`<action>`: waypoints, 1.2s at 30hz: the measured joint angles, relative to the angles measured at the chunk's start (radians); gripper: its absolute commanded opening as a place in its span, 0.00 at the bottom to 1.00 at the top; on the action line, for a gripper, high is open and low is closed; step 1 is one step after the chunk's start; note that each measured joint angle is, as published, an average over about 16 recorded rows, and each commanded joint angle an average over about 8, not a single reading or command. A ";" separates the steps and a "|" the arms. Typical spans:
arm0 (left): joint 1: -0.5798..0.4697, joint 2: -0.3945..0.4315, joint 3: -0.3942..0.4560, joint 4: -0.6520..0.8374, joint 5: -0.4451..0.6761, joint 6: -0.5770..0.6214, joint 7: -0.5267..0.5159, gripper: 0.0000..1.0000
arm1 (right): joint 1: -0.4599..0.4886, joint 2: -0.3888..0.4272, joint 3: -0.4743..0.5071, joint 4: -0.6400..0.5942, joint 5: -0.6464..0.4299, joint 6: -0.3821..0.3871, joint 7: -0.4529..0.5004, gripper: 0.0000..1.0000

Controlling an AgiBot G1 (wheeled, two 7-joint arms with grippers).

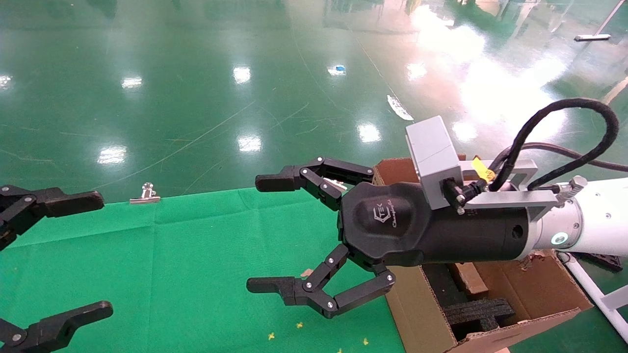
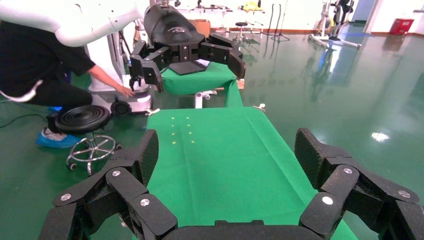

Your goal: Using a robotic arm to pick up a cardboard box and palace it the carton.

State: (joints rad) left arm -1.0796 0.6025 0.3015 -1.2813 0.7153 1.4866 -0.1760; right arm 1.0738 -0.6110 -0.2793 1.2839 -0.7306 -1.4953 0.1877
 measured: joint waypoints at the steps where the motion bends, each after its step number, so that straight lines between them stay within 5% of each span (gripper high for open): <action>1: 0.000 0.000 0.000 0.000 0.000 0.000 0.000 1.00 | 0.000 0.000 0.000 0.000 0.000 0.000 0.000 1.00; 36: 0.000 0.000 0.000 0.000 0.000 0.000 0.000 1.00 | 0.001 0.000 -0.001 0.000 0.000 0.000 0.000 1.00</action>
State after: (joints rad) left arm -1.0796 0.6025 0.3015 -1.2813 0.7154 1.4866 -0.1760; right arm 1.0746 -0.6110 -0.2800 1.2838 -0.7306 -1.4951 0.1878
